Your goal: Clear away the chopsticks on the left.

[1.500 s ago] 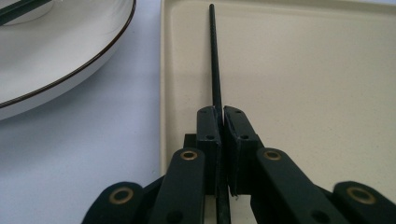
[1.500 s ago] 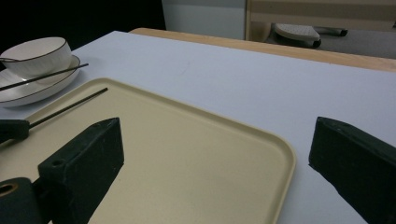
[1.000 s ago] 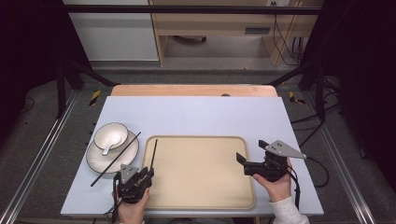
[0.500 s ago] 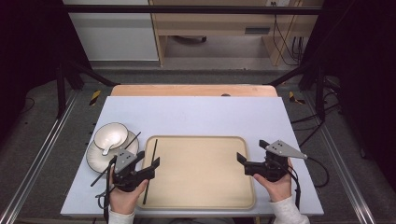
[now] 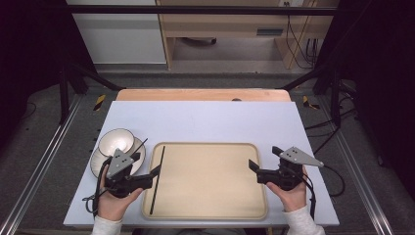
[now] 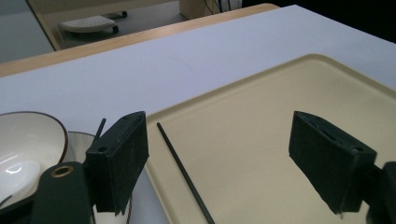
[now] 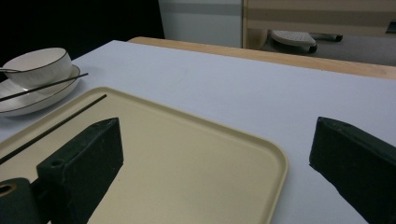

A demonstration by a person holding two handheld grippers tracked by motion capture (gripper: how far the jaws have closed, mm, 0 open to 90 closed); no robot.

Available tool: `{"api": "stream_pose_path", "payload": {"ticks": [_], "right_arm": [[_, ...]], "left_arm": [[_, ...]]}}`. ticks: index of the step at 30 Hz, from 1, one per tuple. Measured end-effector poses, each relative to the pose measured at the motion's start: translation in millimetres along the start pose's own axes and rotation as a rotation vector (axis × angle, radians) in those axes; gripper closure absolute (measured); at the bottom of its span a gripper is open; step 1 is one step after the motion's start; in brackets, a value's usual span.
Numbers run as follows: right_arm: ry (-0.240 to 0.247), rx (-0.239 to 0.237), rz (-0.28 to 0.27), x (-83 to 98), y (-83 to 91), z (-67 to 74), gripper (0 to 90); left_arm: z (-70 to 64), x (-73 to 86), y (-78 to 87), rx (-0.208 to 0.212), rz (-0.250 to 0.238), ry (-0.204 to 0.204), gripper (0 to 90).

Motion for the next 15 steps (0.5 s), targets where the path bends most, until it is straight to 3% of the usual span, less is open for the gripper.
{"api": "stream_pose_path", "payload": {"ticks": [10, 15], "right_arm": [[0.006, -0.004, 0.008, 2.5, -2.5, -0.4, 3.0], [0.005, -0.006, 0.011, 2.9, -2.4, 0.3, 3.0]], "left_arm": [[14.6, 30.1, 17.5, -0.001, 0.047, -0.048, 19.9], [23.9, 45.4, 20.3, -0.001, 0.091, -0.048, 21.2]]}}
Point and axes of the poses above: each handheld gripper's, and its own axes: y roughly backward along the jaws, x roughly out of its underside, z roughly to its left, the point moved 2 cm from there along -y, roughly forward along the jaws, and after that the axes turned 13 degrees about -y, right-handed, at the moved point
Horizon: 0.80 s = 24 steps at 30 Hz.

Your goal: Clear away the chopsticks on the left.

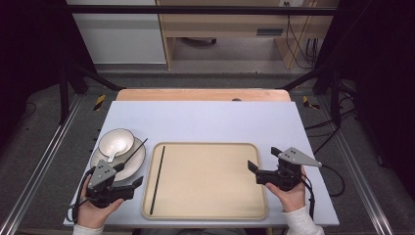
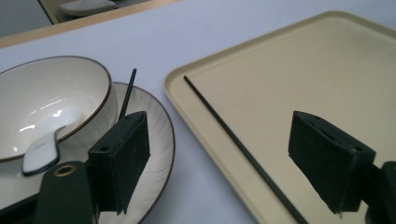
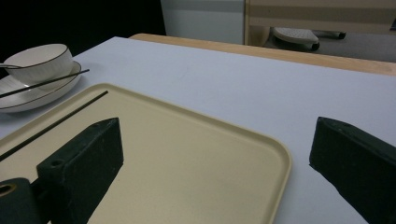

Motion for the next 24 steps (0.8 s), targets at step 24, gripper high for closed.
{"api": "stream_pose_path", "payload": {"ticks": [24], "right_arm": [[0.011, 0.000, 0.018, 3.4, -5.9, 0.6, 3.1]], "left_arm": [[51.9, 43.2, -27.0, -0.119, 0.182, 0.063, 49.7]]}}
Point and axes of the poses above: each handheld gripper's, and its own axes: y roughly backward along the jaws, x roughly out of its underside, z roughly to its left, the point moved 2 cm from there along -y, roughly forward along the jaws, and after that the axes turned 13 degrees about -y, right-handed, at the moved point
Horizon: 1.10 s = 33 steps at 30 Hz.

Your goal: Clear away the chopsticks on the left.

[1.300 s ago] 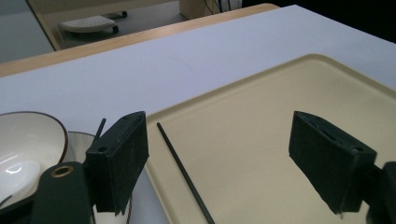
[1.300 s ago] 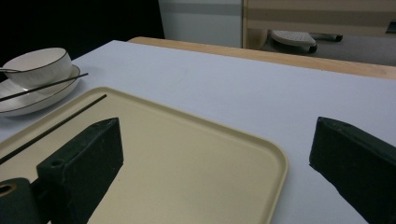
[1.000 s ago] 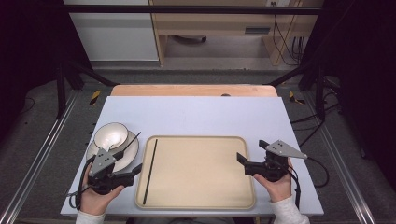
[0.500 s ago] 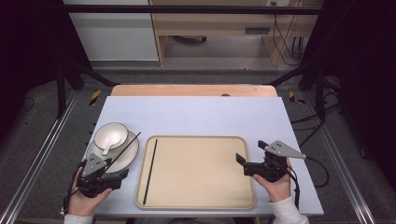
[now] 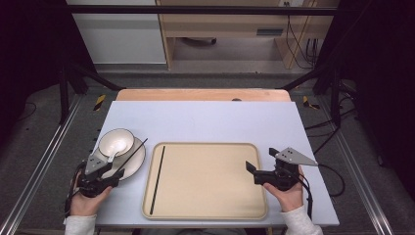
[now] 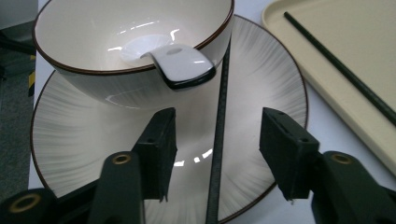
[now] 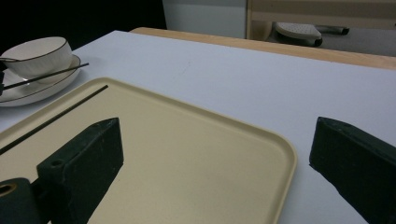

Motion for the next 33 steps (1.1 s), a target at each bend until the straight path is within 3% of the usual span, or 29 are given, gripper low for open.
{"api": "stream_pose_path", "payload": {"ticks": [8, 19, 28, 33], "right_arm": [[-0.002, 0.000, 0.004, 0.5, -0.9, 0.5, 3.1], [-0.001, -0.001, 0.006, 0.5, -0.7, 0.3, 3.1], [-0.003, -0.001, 0.000, -0.4, 0.7, -0.1, 3.1], [-0.006, 0.002, -0.001, -1.1, 2.0, -0.1, 3.1]], "left_arm": [[0.7, -0.5, -9.0, 0.017, 0.049, -0.027, 66.5], [-2.9, -2.3, -8.4, 0.052, 0.044, -0.018, 84.3], [-14.7, -11.5, -2.9, 0.060, 0.024, -0.020, 85.5], [-26.8, -21.9, 4.7, 0.044, -0.031, -0.024, 85.5]]}}
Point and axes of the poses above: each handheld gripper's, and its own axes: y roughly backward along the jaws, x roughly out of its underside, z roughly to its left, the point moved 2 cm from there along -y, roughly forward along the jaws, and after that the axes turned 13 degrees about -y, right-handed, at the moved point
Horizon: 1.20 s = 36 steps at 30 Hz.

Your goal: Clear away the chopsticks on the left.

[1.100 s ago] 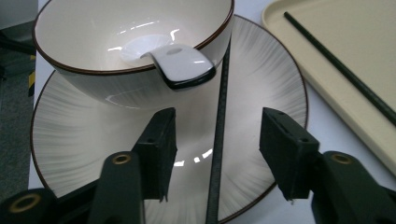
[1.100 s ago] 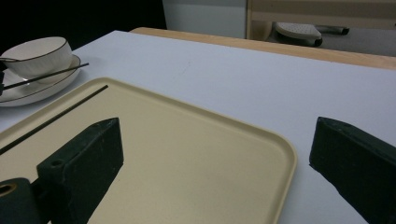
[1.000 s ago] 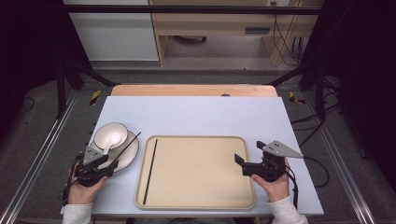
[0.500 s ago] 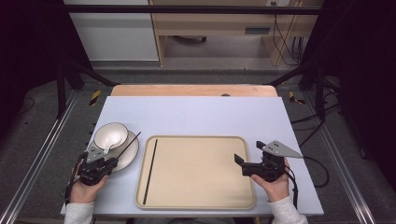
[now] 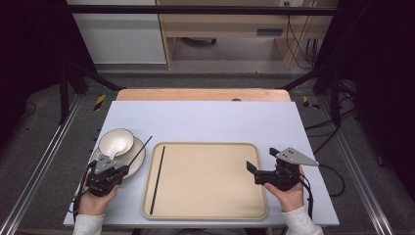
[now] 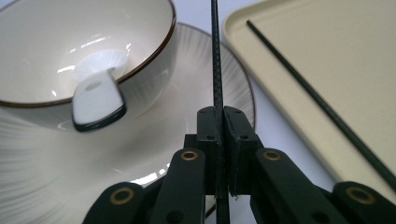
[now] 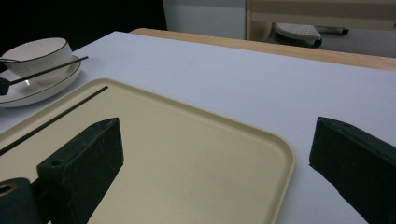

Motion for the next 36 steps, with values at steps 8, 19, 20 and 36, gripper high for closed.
{"api": "stream_pose_path", "payload": {"ticks": [8, 19, 20, 36], "right_arm": [[-0.006, -0.002, -0.011, -1.6, 2.5, -1.1, 3.1], [-0.004, -0.001, -0.017, -2.8, 4.1, -1.5, 3.1], [-0.001, 0.001, -0.021, -3.2, 4.3, -1.7, 3.1], [-0.009, -0.008, -0.024, -4.9, 6.7, 1.3, 3.1]], "left_arm": [[-27.5, -17.6, 10.0, -0.019, -0.068, 0.038, 85.5], [-71.8, -38.3, 15.2, -0.081, -0.133, 0.108, 85.6], [-74.0, -39.9, 15.6, -0.084, -0.145, 0.113, 85.6], [-99.8, -54.3, 8.9, -0.137, -0.169, 0.132, 85.5]]}}
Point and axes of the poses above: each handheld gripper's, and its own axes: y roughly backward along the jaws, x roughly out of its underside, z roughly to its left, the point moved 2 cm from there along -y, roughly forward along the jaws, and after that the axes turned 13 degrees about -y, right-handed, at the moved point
